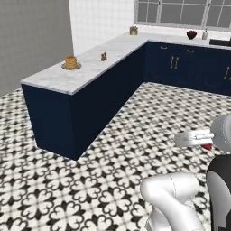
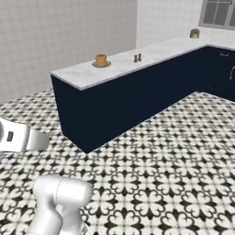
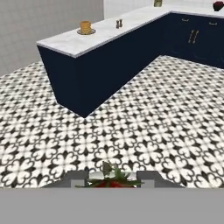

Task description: Take the strawberry from the fridge and place it on top of the pancake, located on the dining counter.

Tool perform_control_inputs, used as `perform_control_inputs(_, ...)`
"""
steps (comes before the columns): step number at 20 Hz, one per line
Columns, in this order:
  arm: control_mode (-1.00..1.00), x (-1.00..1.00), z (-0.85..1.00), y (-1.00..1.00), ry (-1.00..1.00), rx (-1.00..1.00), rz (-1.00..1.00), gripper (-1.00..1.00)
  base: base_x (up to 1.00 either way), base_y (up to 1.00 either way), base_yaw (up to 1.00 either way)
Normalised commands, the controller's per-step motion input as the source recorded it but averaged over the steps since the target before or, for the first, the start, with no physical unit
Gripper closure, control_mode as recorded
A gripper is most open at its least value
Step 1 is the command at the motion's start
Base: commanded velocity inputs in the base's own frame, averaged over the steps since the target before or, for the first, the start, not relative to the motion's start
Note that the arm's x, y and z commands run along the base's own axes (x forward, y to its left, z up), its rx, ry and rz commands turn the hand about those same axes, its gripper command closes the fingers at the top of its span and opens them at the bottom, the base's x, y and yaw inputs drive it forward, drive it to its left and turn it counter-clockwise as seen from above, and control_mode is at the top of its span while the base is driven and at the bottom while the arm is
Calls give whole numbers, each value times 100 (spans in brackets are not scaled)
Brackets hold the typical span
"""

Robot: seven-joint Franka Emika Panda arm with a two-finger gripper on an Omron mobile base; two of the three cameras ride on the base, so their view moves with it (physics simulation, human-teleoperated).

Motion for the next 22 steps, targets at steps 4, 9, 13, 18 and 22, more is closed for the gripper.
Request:
perform_control_inputs(4,100,0,0,0,0,0,0,100,100,100,-16)
perform_control_inputs(9,100,0,0,0,0,0,0,100,100,100,-22)
perform_control_inputs(13,100,0,0,0,0,0,0,100,100,100,-26)
perform_control_inputs(18,100,0,0,0,0,0,0,100,100,100,-27)
perform_control_inputs(22,100,0,0,0,0,0,0,100,100,100,-31)
